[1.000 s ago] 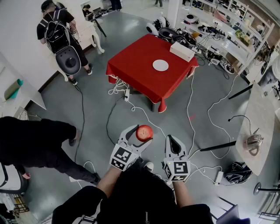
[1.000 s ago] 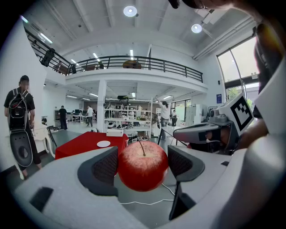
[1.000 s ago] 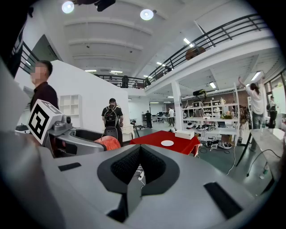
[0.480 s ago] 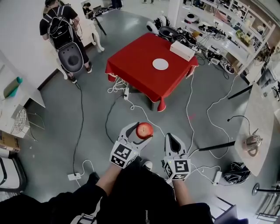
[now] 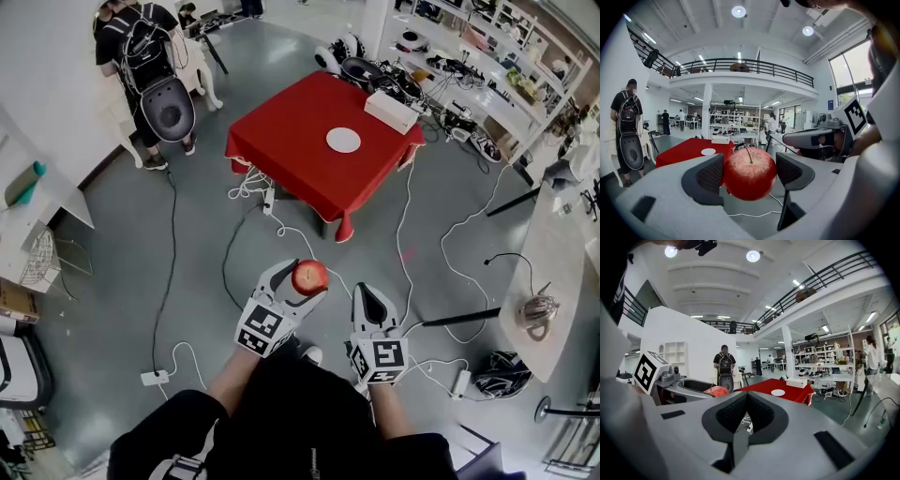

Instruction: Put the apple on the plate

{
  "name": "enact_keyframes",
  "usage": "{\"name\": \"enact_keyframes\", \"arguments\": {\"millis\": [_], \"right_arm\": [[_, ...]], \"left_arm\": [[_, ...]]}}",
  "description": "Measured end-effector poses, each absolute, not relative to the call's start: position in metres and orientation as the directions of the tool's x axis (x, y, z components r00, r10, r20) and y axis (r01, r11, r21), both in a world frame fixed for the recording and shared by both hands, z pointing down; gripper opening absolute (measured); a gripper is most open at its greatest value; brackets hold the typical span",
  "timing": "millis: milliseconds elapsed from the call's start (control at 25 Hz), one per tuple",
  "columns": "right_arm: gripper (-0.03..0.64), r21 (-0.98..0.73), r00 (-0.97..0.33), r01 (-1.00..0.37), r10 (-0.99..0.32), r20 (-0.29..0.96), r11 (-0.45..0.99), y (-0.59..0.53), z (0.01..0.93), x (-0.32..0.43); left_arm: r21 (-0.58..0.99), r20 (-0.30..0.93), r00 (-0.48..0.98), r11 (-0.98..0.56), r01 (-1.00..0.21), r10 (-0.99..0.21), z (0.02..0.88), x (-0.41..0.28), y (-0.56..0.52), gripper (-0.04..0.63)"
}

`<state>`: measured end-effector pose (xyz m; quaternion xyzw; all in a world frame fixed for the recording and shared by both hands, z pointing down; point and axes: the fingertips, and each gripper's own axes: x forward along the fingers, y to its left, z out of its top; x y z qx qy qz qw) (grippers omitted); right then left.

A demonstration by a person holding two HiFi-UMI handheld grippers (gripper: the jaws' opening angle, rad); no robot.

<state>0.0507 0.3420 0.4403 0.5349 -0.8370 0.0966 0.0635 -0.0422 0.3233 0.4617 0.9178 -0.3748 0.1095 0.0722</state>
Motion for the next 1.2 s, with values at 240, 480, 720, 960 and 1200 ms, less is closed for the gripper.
{"name": "enact_keyframes", "arguments": {"millis": [240, 480, 720, 960, 1200], "right_arm": [[0.011, -0.099, -0.418, -0.908, -0.882, 0.217, 0.406, 0.335, 0.447, 0.051], [0.011, -0.109, -0.419, -0.908, -0.879, 0.228, 0.405, 0.335, 0.452, 0.051], [0.011, -0.114, -0.425, -0.905, -0.875, 0.234, 0.409, 0.337, 0.455, 0.052], [0.011, -0.120, -0.425, -0.905, -0.874, 0.236, 0.407, 0.339, 0.456, 0.053], [0.011, -0.119, -0.422, -0.906, -0.875, 0.237, 0.405, 0.344, 0.457, 0.054]], "left_arm": [[0.044, 0.265, 0.700, -0.716, -0.696, -0.664, 0.467, -0.040, 0.317, 0.351], [0.046, 0.282, 0.702, -0.721, -0.691, -0.654, 0.471, -0.039, 0.319, 0.351], [0.047, 0.291, 0.701, -0.722, -0.690, -0.651, 0.475, -0.037, 0.320, 0.351], [0.044, 0.289, 0.700, -0.722, -0.691, -0.653, 0.474, -0.035, 0.322, 0.351], [0.045, 0.284, 0.702, -0.723, -0.690, -0.653, 0.471, -0.033, 0.325, 0.351]]}}
